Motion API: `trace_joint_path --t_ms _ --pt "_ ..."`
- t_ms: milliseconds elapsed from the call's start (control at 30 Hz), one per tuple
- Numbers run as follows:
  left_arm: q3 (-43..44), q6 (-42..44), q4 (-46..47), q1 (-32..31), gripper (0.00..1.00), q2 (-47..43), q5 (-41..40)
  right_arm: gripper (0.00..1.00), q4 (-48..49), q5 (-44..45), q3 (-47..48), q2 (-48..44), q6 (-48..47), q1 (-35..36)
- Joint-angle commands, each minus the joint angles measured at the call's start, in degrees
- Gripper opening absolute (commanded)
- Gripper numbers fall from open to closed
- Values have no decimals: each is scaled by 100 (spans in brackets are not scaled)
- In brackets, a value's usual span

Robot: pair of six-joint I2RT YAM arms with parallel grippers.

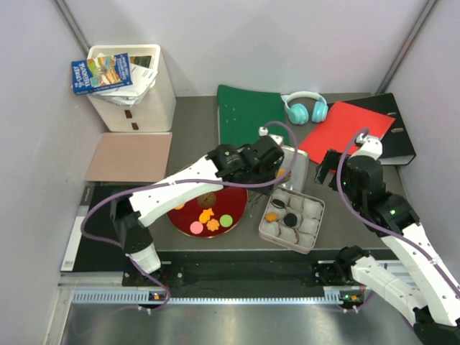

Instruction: Pack the cookies

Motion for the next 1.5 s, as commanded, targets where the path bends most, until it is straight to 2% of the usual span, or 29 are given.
trace_joint_path --t_ms 0,200,567,1100,1333,1467 --pt "648 522 362 -160 21 366 398 99 -208 223 267 -209 71 -90" --pt "1018 795 371 -213 22 858 758 99 -357 258 258 -315 71 -90" --pt "1360 1120 319 -442 22 1201 1023 99 -331 161 188 -298 18 -90" --pt "1220 1287 433 -538 24 1429 1418 99 -357 118 161 -307 44 -99" --pt "1246 1314 486 -538 29 1535 1357 99 -375 117 161 -351 27 -90" --pt "1264 1314 494 -547 36 1553 1339 99 -375 117 135 -359 27 -99"
